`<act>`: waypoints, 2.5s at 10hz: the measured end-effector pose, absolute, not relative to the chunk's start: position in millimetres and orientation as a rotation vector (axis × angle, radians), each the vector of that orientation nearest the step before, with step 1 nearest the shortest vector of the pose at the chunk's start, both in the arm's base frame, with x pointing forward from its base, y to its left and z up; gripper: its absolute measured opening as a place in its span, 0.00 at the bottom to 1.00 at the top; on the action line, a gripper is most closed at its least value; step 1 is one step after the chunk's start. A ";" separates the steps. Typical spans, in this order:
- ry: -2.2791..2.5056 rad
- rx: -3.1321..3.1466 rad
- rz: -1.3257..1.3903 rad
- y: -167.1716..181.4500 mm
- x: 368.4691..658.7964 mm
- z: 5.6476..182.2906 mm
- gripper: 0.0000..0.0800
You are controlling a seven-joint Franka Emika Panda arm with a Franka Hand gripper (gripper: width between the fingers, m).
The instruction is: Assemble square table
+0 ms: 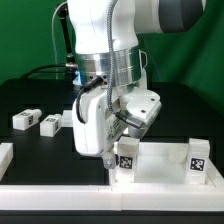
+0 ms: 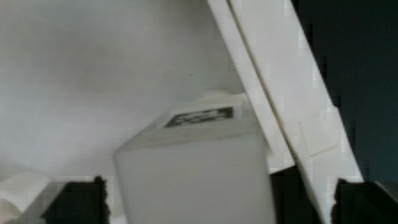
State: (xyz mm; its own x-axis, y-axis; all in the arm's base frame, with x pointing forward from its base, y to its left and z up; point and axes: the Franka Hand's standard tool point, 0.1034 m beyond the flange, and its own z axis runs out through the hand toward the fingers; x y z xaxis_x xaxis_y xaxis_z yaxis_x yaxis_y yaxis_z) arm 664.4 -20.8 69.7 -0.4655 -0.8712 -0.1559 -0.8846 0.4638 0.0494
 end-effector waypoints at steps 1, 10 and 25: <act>2.578 -1.572 0.192 -8.9 664.6 79.3 0.80; 2.549 -1.648 0.252 21.8 650.8 93.5 0.81; 2.205 -2.040 -0.017 43.1 575.4 46.4 0.81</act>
Offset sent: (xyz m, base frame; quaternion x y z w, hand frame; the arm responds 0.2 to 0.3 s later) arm -0.0246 0.0254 0.0195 -0.0787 0.0612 -0.0163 0.9949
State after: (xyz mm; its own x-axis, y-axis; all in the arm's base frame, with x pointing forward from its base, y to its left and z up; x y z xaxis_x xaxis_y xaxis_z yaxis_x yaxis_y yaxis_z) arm 575.4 43.1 46.4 -0.0727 -0.9930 -0.0932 -0.9915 0.0821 -0.1013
